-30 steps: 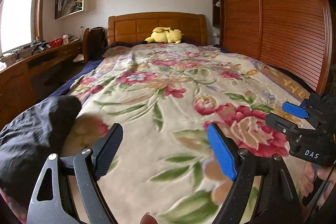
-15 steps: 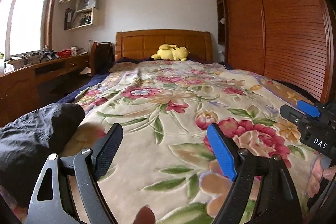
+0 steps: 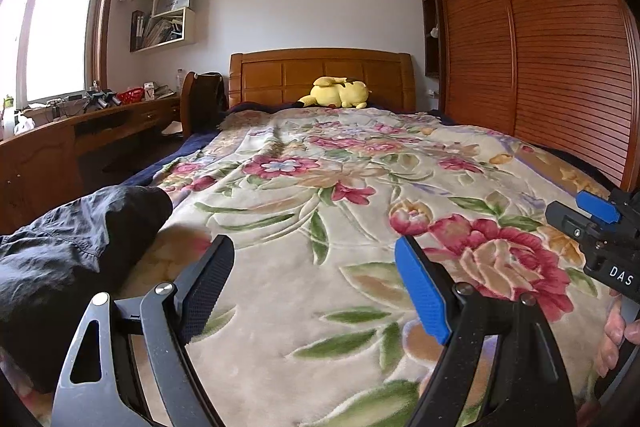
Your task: Fold large clothes
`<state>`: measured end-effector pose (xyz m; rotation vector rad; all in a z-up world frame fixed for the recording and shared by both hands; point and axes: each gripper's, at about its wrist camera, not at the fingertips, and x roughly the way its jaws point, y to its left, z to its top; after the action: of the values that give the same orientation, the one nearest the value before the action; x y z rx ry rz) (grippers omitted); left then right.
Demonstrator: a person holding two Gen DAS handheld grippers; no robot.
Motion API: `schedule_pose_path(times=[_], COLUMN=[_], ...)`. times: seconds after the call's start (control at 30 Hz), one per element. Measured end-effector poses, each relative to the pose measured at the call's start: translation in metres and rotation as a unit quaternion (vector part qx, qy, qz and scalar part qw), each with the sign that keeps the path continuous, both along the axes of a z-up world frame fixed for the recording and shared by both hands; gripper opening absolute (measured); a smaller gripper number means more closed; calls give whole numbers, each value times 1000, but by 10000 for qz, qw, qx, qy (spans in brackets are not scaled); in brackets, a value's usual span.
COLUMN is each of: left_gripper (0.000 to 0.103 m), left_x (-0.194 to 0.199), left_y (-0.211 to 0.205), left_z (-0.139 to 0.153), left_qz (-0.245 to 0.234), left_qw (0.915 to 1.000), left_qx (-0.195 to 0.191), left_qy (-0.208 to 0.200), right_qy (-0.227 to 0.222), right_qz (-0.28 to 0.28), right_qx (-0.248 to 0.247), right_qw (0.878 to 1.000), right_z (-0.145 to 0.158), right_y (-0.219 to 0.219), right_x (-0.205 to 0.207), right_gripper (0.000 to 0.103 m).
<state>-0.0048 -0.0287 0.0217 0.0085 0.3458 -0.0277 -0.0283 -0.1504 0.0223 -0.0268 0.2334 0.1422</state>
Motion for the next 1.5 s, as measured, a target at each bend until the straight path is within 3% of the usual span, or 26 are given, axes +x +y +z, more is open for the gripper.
schedule_pose_path(times=[1.5], left_gripper=[83], left_x=[-1], left_y=[3], left_z=[0], left_qz=[13], left_qw=[10000], left_qx=[9], left_qy=[-8], right_qy=[36], right_qz=[116], right_qx=[-61], right_qw=[9999], right_z=[1], right_y=[-10], right_x=[2], right_gripper=[80])
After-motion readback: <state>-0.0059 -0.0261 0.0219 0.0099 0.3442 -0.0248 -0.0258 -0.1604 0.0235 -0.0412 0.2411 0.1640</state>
